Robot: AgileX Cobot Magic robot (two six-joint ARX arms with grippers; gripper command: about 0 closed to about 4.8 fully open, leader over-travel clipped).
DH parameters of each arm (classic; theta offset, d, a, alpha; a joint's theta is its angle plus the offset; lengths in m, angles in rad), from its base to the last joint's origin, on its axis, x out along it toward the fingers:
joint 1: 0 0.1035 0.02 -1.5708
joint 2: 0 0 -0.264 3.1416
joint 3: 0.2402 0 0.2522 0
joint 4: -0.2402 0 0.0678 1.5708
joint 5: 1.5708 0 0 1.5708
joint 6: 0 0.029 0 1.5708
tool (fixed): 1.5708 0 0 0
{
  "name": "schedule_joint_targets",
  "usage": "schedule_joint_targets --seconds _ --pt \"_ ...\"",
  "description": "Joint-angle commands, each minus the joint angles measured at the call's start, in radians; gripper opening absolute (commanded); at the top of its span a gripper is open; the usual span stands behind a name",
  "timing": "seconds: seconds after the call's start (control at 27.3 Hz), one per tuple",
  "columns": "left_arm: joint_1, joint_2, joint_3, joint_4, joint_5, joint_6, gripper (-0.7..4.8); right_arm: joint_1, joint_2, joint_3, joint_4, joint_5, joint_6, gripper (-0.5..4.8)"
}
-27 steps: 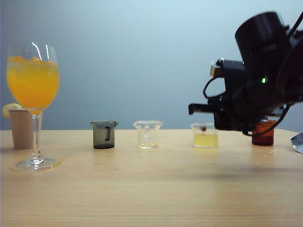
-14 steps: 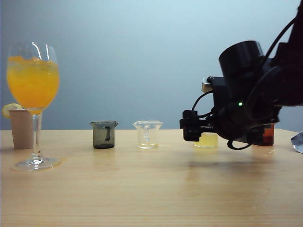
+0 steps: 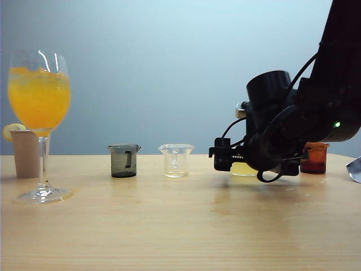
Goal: Pick up the third measuring cup from the left, pour the pineapple juice inside into the goblet, and finally put the measuring cup back in its original place.
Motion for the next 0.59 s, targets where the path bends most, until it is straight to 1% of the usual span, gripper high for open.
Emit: schedule_joint_targets --seconds 0.04,0.22,0.44,0.59 --pt "-0.001 -0.004 0.003 0.008 0.003 0.007 -0.03 0.001 0.014 0.031 0.02 0.003 0.005 4.79" --pt "-0.001 -0.004 0.003 0.008 0.003 0.007 -0.03 0.0 0.042 0.06 0.02 0.007 0.005 4.79" --pt "-0.001 -0.004 0.003 0.008 0.003 0.007 -0.04 -0.029 0.079 0.1 0.021 0.003 0.024 4.79" --pt "-0.001 -0.004 0.003 0.008 0.003 0.007 -0.03 -0.053 0.085 0.108 0.02 -0.019 0.026 4.79"
